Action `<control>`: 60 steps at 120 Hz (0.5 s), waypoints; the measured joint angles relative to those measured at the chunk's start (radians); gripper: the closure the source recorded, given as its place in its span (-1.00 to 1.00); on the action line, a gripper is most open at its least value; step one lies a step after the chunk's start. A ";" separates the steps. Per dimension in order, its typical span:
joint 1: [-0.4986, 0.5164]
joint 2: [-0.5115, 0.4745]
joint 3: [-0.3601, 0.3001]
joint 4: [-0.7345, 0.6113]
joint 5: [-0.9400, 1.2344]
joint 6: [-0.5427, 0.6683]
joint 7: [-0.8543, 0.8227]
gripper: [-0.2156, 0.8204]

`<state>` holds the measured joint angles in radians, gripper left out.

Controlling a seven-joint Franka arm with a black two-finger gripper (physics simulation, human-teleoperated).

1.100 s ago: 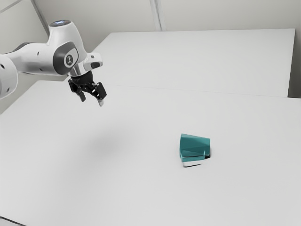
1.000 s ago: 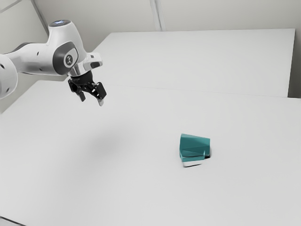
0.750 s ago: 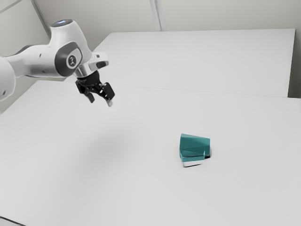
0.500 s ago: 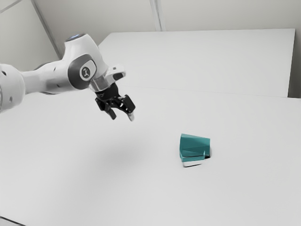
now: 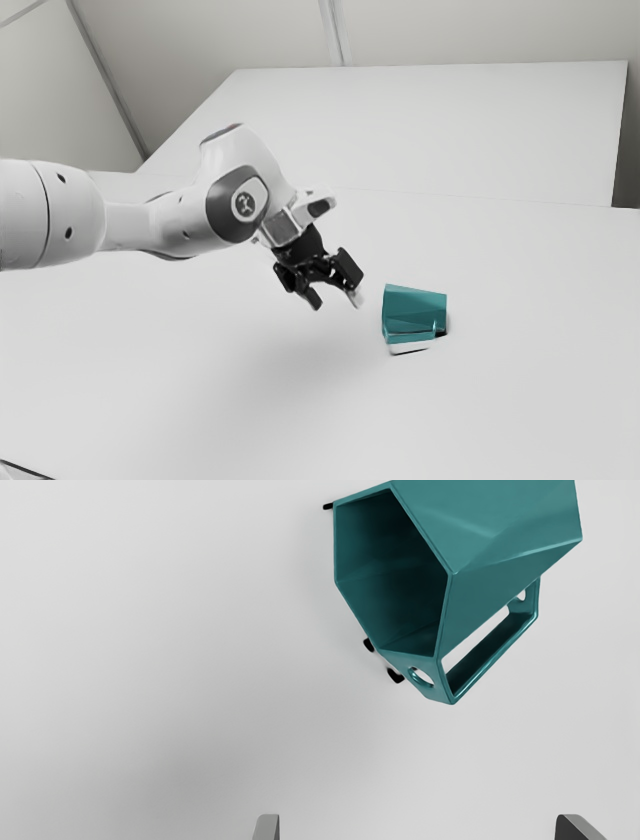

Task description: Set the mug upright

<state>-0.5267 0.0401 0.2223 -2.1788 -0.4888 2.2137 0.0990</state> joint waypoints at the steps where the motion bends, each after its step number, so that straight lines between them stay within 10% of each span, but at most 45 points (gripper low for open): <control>1: -0.001 0.002 0.000 0.000 -0.003 0.002 0.000 -0.58; 60: 0.025 0.059 0.001 -0.007 -0.165 0.077 -0.002 -0.58</control>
<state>-0.5018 0.0993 0.2235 -2.1859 -0.6539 2.2904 0.0967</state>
